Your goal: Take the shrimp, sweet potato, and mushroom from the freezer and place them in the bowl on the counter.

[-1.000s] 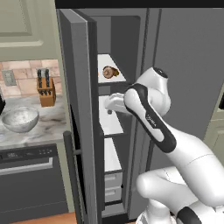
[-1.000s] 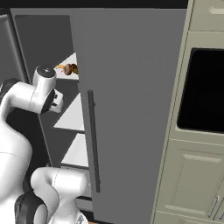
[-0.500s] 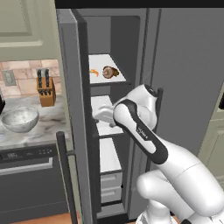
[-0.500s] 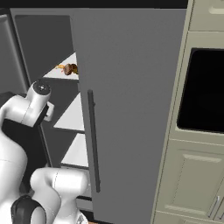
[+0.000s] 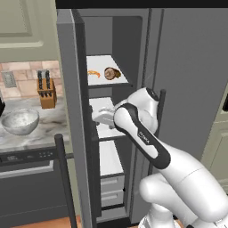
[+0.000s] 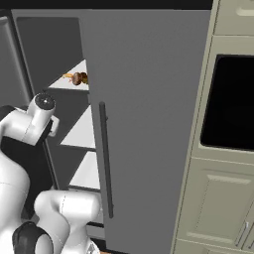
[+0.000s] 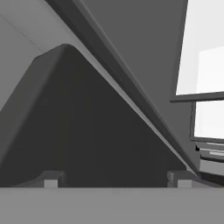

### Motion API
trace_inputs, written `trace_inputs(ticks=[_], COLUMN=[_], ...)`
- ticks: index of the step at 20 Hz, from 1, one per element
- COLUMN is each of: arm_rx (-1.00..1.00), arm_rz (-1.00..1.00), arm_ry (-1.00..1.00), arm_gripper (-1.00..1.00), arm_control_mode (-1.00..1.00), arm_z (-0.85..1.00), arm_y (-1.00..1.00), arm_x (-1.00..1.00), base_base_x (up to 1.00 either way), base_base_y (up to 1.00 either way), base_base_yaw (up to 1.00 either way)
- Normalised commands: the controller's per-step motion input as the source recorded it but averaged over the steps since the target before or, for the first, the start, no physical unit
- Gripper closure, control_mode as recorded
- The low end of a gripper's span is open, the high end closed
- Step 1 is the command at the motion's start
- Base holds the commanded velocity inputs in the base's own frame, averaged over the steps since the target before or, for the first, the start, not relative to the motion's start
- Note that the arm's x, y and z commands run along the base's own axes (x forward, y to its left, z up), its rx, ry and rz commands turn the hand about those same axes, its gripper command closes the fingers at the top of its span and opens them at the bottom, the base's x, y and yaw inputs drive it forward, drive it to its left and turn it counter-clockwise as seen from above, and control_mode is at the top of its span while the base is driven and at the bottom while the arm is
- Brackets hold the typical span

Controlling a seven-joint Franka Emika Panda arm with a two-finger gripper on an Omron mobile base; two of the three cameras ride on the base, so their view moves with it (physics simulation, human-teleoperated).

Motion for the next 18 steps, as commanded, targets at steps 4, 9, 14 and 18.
trace_inputs(ticks=[4,9,14,18], arm_rx=[0.00,0.00,-0.09,-0.15], arm_rz=[0.00,-0.01,-0.02,-0.04], arm_ry=[-0.02,0.00,0.00,0.06], arm_gripper=[-1.00,-1.00,-1.00,-1.00], arm_control_mode=[-1.00,-1.00,-1.00,-1.00], arm_z=[0.16,0.16,0.17,0.29], arm_y=[-0.01,-0.29,-0.56,-0.61], arm_x=[-0.02,-0.09,-0.04,-0.01], base_base_x=[0.00,0.00,0.00,0.00], base_base_y=[0.00,0.00,0.00,0.00], base_base_yaw=[0.00,0.00,0.00,0.00])
